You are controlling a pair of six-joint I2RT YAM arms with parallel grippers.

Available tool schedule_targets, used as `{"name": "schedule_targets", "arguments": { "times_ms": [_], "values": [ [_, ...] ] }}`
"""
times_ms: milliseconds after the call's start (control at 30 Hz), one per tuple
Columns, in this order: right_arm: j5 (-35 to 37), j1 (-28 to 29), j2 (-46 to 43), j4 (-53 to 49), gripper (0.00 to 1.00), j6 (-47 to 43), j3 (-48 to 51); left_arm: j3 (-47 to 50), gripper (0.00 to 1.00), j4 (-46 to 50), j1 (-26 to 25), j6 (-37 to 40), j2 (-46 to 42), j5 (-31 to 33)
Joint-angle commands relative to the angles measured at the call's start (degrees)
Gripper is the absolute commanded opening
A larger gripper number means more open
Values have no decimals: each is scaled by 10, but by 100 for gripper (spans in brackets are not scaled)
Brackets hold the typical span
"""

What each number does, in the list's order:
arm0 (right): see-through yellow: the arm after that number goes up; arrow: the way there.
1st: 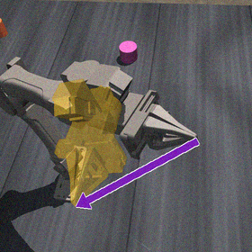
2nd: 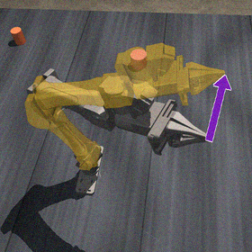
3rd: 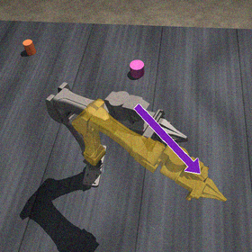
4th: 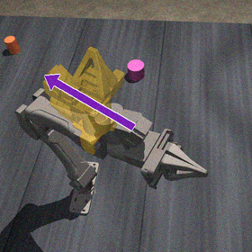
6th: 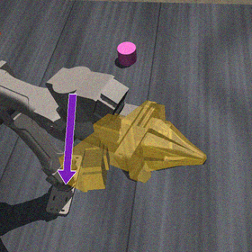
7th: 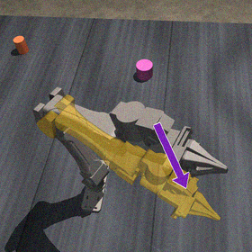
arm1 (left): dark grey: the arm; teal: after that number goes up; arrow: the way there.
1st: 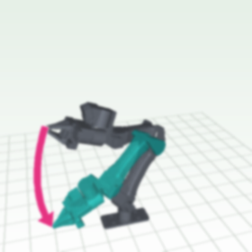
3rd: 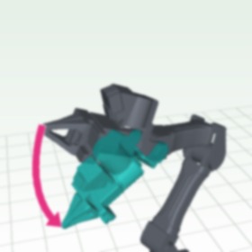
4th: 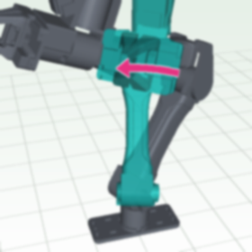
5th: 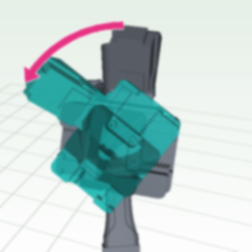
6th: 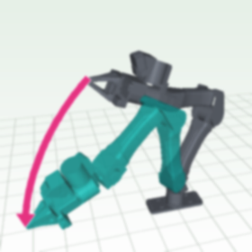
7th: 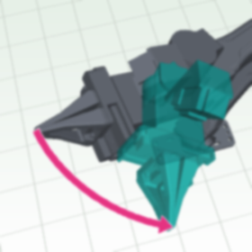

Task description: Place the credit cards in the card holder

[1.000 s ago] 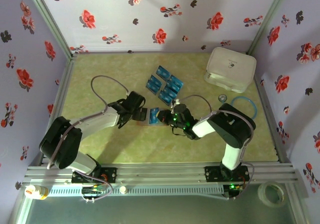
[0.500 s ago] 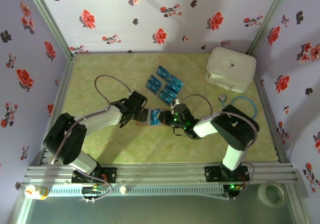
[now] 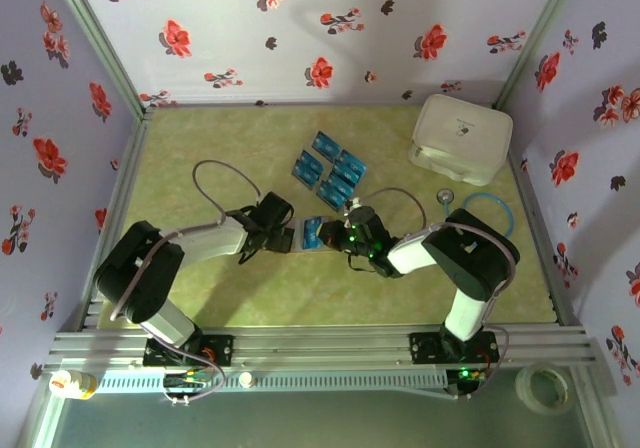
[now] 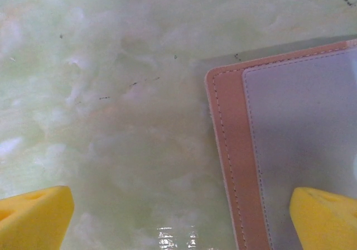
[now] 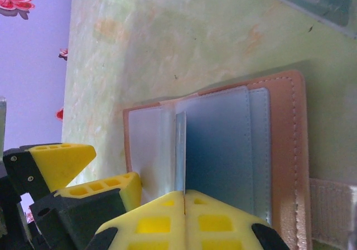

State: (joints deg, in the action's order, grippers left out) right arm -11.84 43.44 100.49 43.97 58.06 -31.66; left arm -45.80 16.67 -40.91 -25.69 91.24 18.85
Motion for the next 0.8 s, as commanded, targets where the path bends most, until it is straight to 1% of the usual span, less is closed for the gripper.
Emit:
{"name": "schedule_targets", "arguments": {
  "times_ms": [0, 267, 500, 767],
  "values": [
    [4, -11, -13, -26, 0, -23, 8, 22, 100, 7, -8, -27, 4, 1],
    [-8, -18, -31, -46, 0, -32, -4, 18, 100, 9, -13, -27, -5, 7],
    [-19, -18, -54, -66, 0, -40, -26, -15, 100, 36, -13, -8, -52, 10],
    [-27, -18, -49, -59, 0, -41, -43, -10, 100, 37, -13, -8, -63, 8]
  ]
}}
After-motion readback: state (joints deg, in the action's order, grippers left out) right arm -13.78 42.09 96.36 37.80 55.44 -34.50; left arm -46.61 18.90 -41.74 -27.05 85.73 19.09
